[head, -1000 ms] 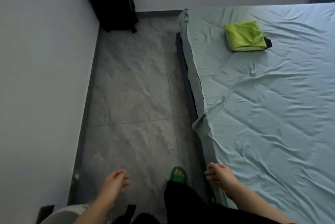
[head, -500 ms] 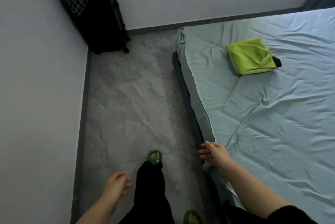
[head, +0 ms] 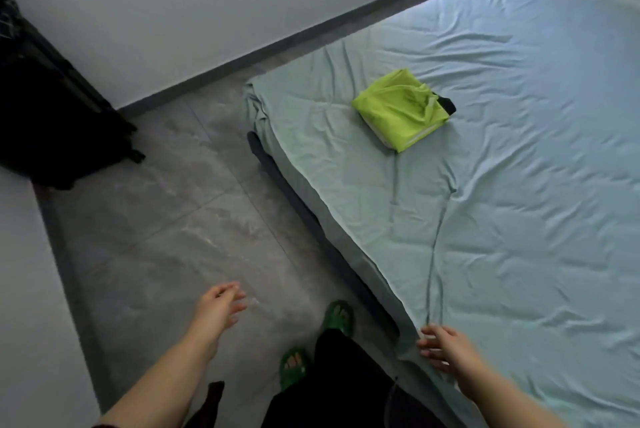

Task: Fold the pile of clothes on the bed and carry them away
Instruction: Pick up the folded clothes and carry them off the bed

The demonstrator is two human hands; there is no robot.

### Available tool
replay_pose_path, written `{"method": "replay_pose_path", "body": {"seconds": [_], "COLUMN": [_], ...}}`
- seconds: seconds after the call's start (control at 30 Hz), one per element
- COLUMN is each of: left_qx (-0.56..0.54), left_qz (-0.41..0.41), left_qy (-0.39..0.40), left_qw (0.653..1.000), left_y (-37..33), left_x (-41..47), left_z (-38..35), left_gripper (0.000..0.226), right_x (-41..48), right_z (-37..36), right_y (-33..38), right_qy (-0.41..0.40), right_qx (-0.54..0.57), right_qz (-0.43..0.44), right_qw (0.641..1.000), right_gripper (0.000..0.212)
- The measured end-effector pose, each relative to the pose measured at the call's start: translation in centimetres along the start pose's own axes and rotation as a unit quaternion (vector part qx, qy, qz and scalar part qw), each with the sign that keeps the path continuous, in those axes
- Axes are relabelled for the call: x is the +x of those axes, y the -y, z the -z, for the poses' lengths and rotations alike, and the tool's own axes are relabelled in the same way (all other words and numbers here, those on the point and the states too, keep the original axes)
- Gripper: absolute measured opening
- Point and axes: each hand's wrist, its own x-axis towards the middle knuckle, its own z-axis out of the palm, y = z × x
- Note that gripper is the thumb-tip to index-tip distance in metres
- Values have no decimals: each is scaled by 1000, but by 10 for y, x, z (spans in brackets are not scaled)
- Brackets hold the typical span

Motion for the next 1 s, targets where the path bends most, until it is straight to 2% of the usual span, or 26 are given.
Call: {"method": "replay_pose_path", "body": {"seconds": [0.17,0.37,0.5,0.67,0.87,1.0], "left_qx": [16,54,76,118,204,267], "left_qz": [6,36,22,6,3,-7], "left_qy": [1,15,20,50,151,229], "left_qw": [1000,998,997,992,967,936], "left_y": [-50,-112,-161,-228,-313,-370], "left_x": [39,80,113,165,246,287], "left_z": [-24,-58,-80,-119,-188,-238], "left_gripper": [22,29,21,13,9,9], "right_x": [34,89,113,134,163,176], "right_z": [-10,-30,-45,-60,-86,-106], "right_y": [44,145,226,304,348,368], "right_qy": [-7,22,22,13,-47,-96], "right_qx": [8,7,6,64,129,182], "right_qz": [-32,-13,29,51,9,-36], "right_qw": [999,1000,999,997,991,978], "right_gripper": [15,18,18,16,19,19]}}
